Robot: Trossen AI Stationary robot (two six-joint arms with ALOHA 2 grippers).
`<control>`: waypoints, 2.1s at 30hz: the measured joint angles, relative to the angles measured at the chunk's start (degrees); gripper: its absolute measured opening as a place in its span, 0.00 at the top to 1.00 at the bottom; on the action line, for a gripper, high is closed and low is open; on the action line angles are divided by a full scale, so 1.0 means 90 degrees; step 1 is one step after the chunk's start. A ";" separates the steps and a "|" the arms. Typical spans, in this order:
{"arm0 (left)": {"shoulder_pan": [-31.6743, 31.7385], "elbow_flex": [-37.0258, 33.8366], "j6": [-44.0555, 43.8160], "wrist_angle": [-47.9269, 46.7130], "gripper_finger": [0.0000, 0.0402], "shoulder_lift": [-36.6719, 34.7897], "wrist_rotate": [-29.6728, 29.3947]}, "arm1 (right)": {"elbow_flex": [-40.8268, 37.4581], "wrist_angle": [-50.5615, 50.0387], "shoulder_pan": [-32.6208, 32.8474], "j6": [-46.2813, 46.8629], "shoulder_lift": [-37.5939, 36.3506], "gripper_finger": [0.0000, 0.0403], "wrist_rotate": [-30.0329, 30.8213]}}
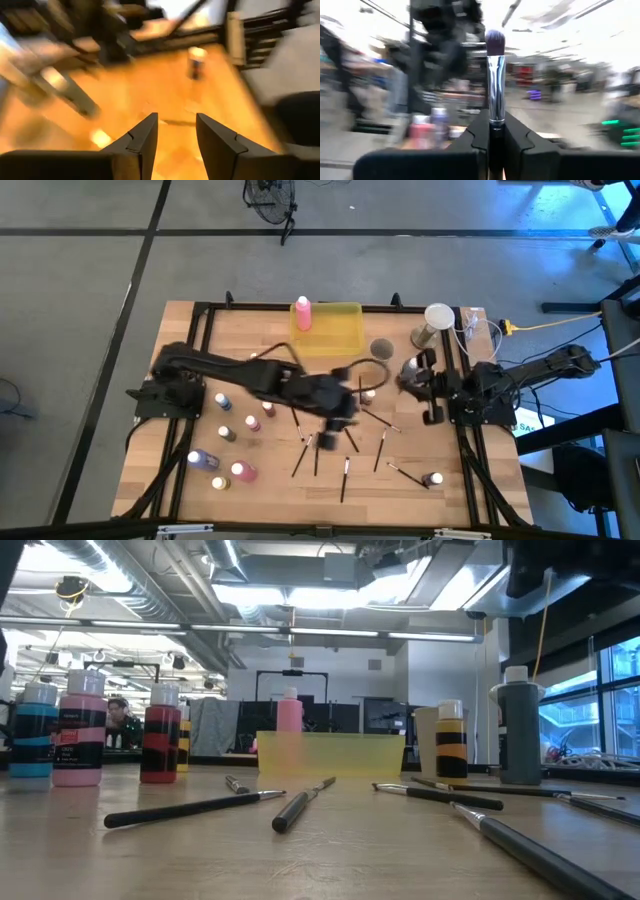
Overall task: Pick & Place Paint Supplies
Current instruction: Put the silver paint brush into the white cup
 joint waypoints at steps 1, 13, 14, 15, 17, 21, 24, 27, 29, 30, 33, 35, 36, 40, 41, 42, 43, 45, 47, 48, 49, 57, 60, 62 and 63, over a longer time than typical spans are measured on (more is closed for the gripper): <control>-0.0109 0.0000 -0.0401 -0.0357 0.68 -0.0226 0.0091 | 0.0100 -0.0080 -0.0050 -0.0284 0.0009 0.95 0.0166; -0.2416 -0.0045 -0.0204 -0.1384 0.71 -0.1679 -0.2897 | 0.1937 -0.1175 -0.0920 -0.0098 0.0892 0.95 -0.1171; -0.2567 -0.0200 -0.0042 -0.1381 0.70 -0.1675 -0.3059 | 0.2077 -0.1394 -0.0933 0.0113 0.1027 0.95 -0.1250; -0.2675 -0.0411 0.0112 -0.1276 0.70 -0.1671 -0.3154 | 0.2170 -0.1508 -0.0921 0.0288 0.1173 0.95 -0.1324; -0.2743 -0.0924 0.0420 -0.0897 0.70 -0.1654 -0.3174 | 0.2206 -0.1453 -0.0807 0.0514 0.1446 0.95 -0.1371; -0.2583 -0.1968 0.1008 0.0202 0.71 -0.1652 -0.2755 | 0.2208 -0.0866 -0.0424 0.0710 0.1958 0.95 -0.0904; -0.2460 -0.2631 0.1156 0.0696 0.72 -0.1647 -0.2258 | 0.2208 -0.0482 -0.0146 0.0731 0.2241 0.95 -0.0610; -0.2387 -0.2972 0.1099 0.1023 0.72 -0.1643 -0.2002 | 0.2208 -0.0019 0.0094 0.0607 0.2503 0.95 -0.0323; -0.2390 -0.3031 0.1020 0.1017 0.72 -0.1643 -0.1896 | 0.2276 0.0156 0.0152 0.0533 0.2587 0.95 -0.0213; -0.2399 -0.3031 0.0995 0.1015 0.72 -0.1643 -0.1868 | 0.2367 0.0141 0.0154 0.0513 0.2615 0.95 -0.0174; -0.2416 -0.3031 0.1122 0.1011 0.72 -0.1672 -0.1853 | 0.2723 -0.0193 0.0152 0.0498 0.2670 0.95 -0.0146; -0.2386 -0.3031 0.1312 0.1004 0.72 -0.1742 -0.1855 | 0.2971 -0.0517 0.0136 0.0414 0.2724 0.95 -0.0141; -0.2322 -0.3031 0.1405 0.1006 0.72 -0.1786 -0.1852 | 0.3094 -0.0661 0.0133 0.0367 0.2763 0.95 -0.0120; -0.1802 -0.3031 0.1609 0.0937 0.74 -0.1954 -0.1499 | 0.3478 -0.1192 0.0133 0.0157 0.2877 0.95 -0.0032; -0.1605 -0.3031 0.1659 0.0940 0.74 -0.2001 -0.1326 | 0.3521 -0.1261 0.0133 0.0129 0.2893 0.95 0.0042; -0.1408 -0.3031 0.1709 0.0919 0.75 -0.2051 -0.1095 | 0.3533 -0.1275 0.0133 0.0087 0.2908 0.95 0.0049; -0.1211 -0.3047 0.1747 0.0859 0.75 -0.2113 -0.0862 | 0.3534 -0.1280 0.0133 0.0016 0.2918 0.95 0.0050; -0.0847 -0.3301 0.1758 0.0816 0.76 -0.2337 -0.0405 | 0.3534 -0.1360 0.0125 -0.0146 0.2923 0.95 0.0053; -0.0497 -0.3691 0.1730 0.0814 0.76 -0.2669 -0.0146 | 0.3534 -0.1427 0.0077 -0.0255 0.2923 0.95 0.0041; -0.0344 -0.3917 0.1656 0.0849 0.77 -0.2872 -0.0078 | 0.3534 -0.1455 0.0026 -0.0291 0.2923 0.95 -0.0008; -0.0207 -0.4160 0.1613 0.0912 0.77 -0.3101 0.0012 | 0.3534 -0.1490 -0.0037 -0.0338 0.2923 0.95 -0.0073; 0.0385 -0.6488 0.1071 0.2893 0.77 -0.5242 0.0188 | 0.3534 -0.1796 -0.1310 -0.0288 0.2923 0.95 -0.1093; 0.0430 -0.7338 0.0854 0.3941 0.77 -0.5893 0.0129 | 0.3534 -0.1938 -0.1990 0.0150 0.2923 0.95 -0.1504; 0.0428 -0.7826 0.0832 0.4554 0.77 -0.6210 0.0129 | 0.3511 -0.1900 -0.2410 0.0215 0.2960 0.95 -0.1866; 0.0424 -0.8039 0.0824 0.4840 0.77 -0.6336 0.0123 | 0.3484 -0.1822 -0.2581 0.0228 0.3012 0.95 -0.2065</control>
